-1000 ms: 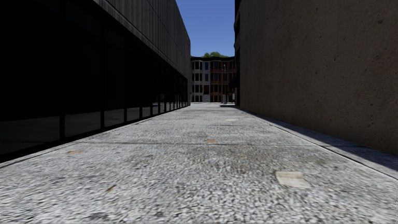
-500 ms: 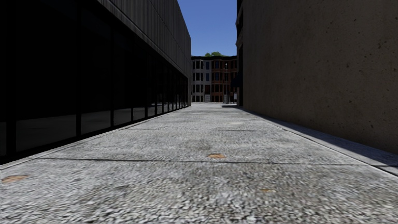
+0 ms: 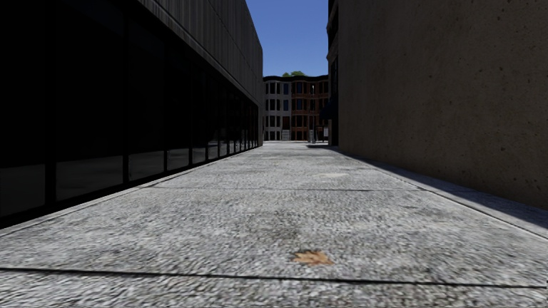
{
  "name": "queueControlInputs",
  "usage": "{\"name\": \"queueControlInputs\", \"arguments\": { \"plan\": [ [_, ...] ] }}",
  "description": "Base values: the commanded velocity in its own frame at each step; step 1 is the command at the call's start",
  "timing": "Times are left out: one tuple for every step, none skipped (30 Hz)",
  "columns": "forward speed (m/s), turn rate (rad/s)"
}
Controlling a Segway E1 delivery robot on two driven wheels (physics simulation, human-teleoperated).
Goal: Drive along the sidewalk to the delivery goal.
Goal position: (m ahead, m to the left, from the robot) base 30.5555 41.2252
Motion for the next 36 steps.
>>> {"name": "queueControlInputs", "arguments": {
  "plan": [
    [2.00, 0.00],
    [2.00, 0.00],
    [2.00, 0.00],
    [2.00, 0.00],
    [2.00, 0.00],
    [2.00, 0.00],
    [2.00, 0.00],
    [2.00, 0.00],
    [2.00, 0.00],
    [2.00, 0.00],
    [2.00, 0.00],
    [2.00, 0.00],
    [2.00, 0.00],
    [2.00, 0.00],
    [2.00, 0.00],
    [2.00, 0.00],
    [2.00, 0.00],
    [2.00, 0.00],
    [2.00, 0.00],
    [2.00, 0.00],
    [2.00, 0.00],
    [2.00, 0.00],
    [2.00, 0.00],
    [2.00, 0.00],
    [2.00, 0.00],
    [2.00, 0.00],
    [2.00, 0.00],
    [2.00, 0.00],
    [2.00, 0.00],
    [2.00, 0.00],
    [2.00, 0.00],
    [2.00, 0.00],
    [2.00, 0.00],
    [2.00, 0.00],
    [2.00, 0.00],
    [2.00, 0.00]
  ]
}}
